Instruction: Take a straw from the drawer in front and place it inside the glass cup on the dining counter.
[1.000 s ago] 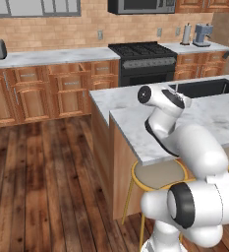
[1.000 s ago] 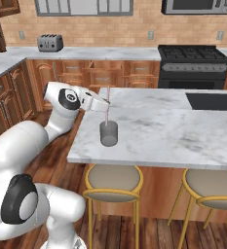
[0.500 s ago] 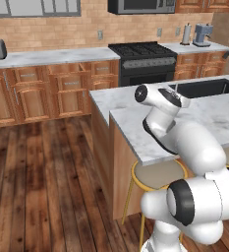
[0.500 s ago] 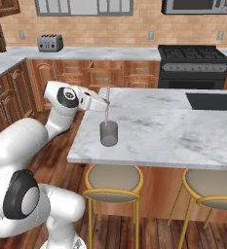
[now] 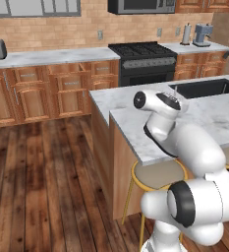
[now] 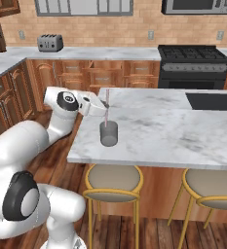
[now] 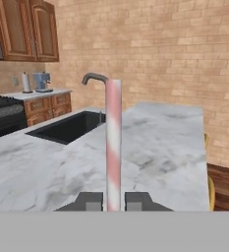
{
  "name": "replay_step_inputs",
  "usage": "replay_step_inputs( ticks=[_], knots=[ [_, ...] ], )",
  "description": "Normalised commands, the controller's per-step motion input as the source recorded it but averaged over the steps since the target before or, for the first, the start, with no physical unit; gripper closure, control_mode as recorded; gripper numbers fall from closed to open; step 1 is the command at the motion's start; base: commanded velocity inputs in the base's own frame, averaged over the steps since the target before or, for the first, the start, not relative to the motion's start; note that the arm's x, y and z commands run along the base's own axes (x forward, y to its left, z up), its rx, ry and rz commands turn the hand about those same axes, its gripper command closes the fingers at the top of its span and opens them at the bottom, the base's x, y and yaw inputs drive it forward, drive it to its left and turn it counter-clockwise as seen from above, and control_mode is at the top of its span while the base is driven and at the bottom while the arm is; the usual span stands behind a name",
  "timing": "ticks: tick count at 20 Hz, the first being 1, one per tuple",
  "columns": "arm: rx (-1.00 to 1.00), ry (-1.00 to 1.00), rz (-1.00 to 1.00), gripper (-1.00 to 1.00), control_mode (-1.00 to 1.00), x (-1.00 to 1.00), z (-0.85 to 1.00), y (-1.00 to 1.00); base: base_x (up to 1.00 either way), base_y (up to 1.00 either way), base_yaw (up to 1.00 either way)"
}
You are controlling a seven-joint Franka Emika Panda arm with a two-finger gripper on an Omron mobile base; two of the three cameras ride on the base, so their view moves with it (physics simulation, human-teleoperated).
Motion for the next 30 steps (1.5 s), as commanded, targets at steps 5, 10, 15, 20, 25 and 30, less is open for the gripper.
replay_step_inputs(
  ticks=[5, 10, 15, 20, 25, 30],
  knots=[
    [0.0, -0.05, -0.01, 1.0, -1.0, 0.0, -0.15, 0.0, 0.0, 0.0, 0.0],
    [0.0, -0.03, -0.01, 1.0, -1.0, 0.0, -0.15, 0.0, 0.0, 0.0, 0.0],
    [0.0, -0.03, -0.01, 1.0, -1.0, 0.0, -0.14, 0.0, 0.0, 0.0, 0.0],
    [0.0, -0.03, 0.0, 1.0, -1.0, 0.03, -0.16, 0.0, 0.0, 0.0, 0.0],
    [0.0, -0.03, 0.0, 1.0, -1.0, 0.0, -0.12, 0.0, 0.0, 0.0, 0.0],
    [0.0, -0.01, 0.0, 1.0, -1.0, 0.0, -0.03, 0.0, 0.0, 0.0, 0.0]
  ],
)
